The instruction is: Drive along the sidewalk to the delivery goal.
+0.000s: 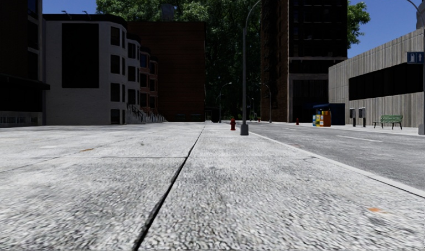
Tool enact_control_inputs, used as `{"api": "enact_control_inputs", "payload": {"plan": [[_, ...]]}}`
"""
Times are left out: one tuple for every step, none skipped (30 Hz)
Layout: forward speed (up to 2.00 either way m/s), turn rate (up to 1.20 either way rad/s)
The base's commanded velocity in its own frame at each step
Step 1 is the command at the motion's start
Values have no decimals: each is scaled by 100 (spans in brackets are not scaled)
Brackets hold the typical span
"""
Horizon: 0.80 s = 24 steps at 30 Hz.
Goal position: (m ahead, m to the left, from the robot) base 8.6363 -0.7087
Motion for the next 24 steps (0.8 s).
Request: {"api": "enact_control_inputs", "payload": {"plan": [[200,0],[200,0],[200,0],[200,0],[200,0],[200,0],[200,0],[200,0],[200,0],[200,0],[200,0],[200,0],[200,0],[200,0],[200,0],[200,0],[200,0],[200,0],[200,0],[200,0],[200,0],[200,0],[200,0],[200,0]]}}
